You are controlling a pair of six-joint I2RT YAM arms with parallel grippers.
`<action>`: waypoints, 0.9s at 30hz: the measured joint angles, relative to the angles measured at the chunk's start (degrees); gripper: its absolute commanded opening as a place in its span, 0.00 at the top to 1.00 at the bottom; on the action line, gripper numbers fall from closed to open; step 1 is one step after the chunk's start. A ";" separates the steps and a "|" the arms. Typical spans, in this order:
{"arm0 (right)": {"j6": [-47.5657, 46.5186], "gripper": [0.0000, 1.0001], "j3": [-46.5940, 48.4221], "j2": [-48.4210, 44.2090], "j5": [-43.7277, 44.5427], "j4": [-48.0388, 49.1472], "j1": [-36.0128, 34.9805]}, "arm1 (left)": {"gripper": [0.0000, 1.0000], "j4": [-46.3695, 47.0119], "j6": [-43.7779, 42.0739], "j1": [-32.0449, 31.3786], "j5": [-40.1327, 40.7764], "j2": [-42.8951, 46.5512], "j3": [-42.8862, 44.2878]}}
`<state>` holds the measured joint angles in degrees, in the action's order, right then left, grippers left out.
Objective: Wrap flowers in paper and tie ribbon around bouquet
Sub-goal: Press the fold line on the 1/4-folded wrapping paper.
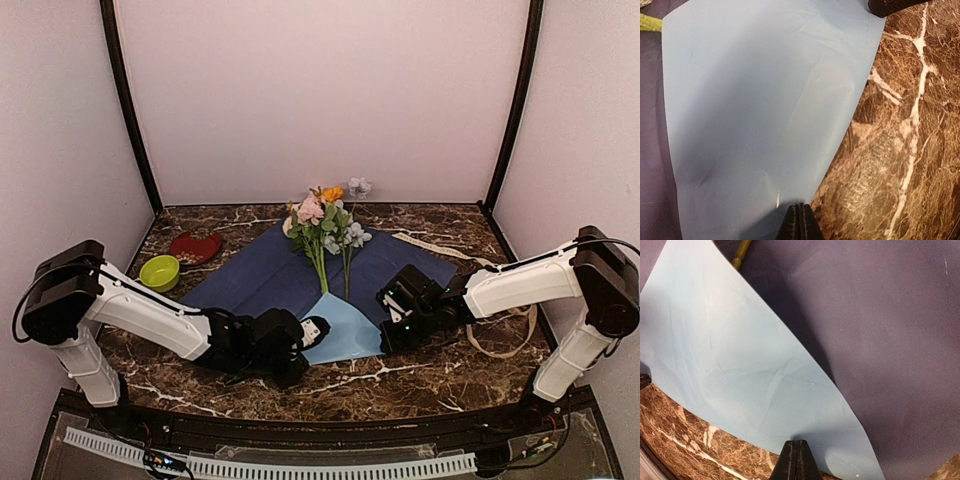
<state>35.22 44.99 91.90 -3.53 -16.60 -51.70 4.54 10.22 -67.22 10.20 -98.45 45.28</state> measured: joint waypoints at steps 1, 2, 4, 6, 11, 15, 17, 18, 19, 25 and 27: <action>0.00 0.98 0.00 0.00 -0.02 0.00 0.00 | 1.00 -0.09 1.11 0.11 0.11 0.52 -0.59; 0.00 0.98 0.00 0.00 -0.02 0.00 0.00 | 1.00 -0.13 2.19 0.24 0.13 0.98 -1.11; 0.00 0.98 0.00 0.00 -0.02 0.02 0.00 | 1.00 -0.42 4.26 0.63 0.15 1.88 -2.12; 0.00 0.98 -0.02 -0.02 -0.02 0.02 0.00 | 1.00 -0.92 6.73 1.11 0.26 2.99 -3.34; 0.00 0.98 -0.02 -0.02 -0.02 0.04 0.00 | 1.00 -3.50 12.74 1.70 1.29 6.14 -5.75; 0.00 0.98 -0.07 -0.02 0.00 0.09 0.00 | 1.00 -6.19 17.38 1.81 1.73 9.07 -7.76; 0.00 0.98 -0.15 -0.09 -0.02 0.17 0.00 | 1.00 -8.04 19.32 1.81 1.81 10.36 -8.33; 0.00 0.98 -0.20 -0.09 0.00 0.24 0.02 | 1.00 -8.72 19.91 1.81 1.84 10.71 -8.44; 0.00 0.98 -0.24 -0.11 -0.02 0.31 0.02 | 1.00 -9.57 20.70 1.81 1.86 11.21 -8.61; 0.00 0.98 -0.70 -0.31 -0.02 0.90 0.02 | 1.00 -15.34 24.57 1.86 3.02 14.71 -10.01; 0.00 0.98 -0.87 -0.42 -0.02 1.16 0.02 | 1.00 -18.45 25.62 2.23 3.61 16.22 -10.16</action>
<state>35.22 44.12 91.48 -3.55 -15.44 -51.68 -13.91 35.83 -64.99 13.80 -82.24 35.11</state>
